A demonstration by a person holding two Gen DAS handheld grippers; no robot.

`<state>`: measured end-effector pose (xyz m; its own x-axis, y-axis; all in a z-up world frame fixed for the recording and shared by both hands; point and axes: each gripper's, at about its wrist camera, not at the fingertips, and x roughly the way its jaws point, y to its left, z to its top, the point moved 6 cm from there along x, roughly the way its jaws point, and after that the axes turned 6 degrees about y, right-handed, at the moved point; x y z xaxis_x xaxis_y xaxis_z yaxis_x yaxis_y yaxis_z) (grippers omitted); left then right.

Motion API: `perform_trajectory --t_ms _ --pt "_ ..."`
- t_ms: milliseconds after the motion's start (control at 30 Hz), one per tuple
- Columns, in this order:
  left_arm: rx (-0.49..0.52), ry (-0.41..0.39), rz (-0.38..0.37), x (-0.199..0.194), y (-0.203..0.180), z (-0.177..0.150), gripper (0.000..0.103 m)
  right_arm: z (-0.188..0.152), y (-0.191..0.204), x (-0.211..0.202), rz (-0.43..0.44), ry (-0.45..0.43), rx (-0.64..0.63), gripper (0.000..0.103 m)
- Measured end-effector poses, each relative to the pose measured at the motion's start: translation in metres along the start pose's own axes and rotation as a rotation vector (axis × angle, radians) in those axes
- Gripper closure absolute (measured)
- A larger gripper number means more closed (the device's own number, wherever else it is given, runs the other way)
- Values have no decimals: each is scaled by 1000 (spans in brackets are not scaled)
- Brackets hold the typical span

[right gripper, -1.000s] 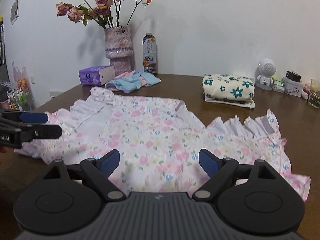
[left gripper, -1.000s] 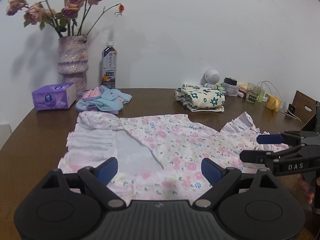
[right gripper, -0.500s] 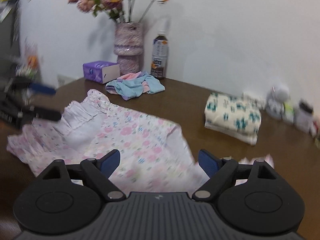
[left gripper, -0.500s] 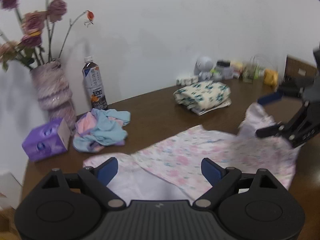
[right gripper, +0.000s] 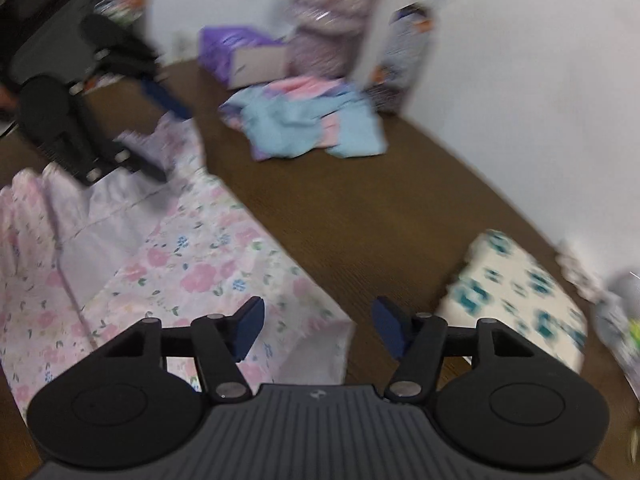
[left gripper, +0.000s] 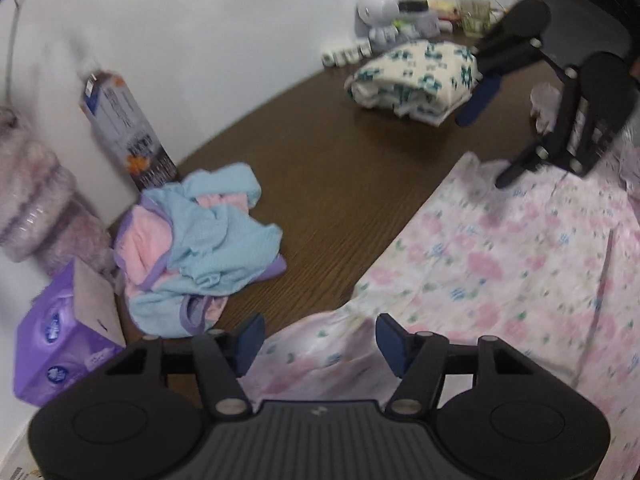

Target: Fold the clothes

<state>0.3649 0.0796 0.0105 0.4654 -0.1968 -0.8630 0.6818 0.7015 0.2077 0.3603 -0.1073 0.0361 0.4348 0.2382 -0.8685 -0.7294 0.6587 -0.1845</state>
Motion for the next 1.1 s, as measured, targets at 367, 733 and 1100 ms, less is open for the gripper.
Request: perform_trajectory --t_ms 367,733,1100 --pt "7 62 -217 27 33 -1 43 14 -31 53 254 109 -24 53" --pt "73 58 -280 24 22 -3 101 14 -43 62 310 164 -40 76" --pt "314 -177 145 -50 -41 -29 101 -4 -1 3 29 -26 -191 100"
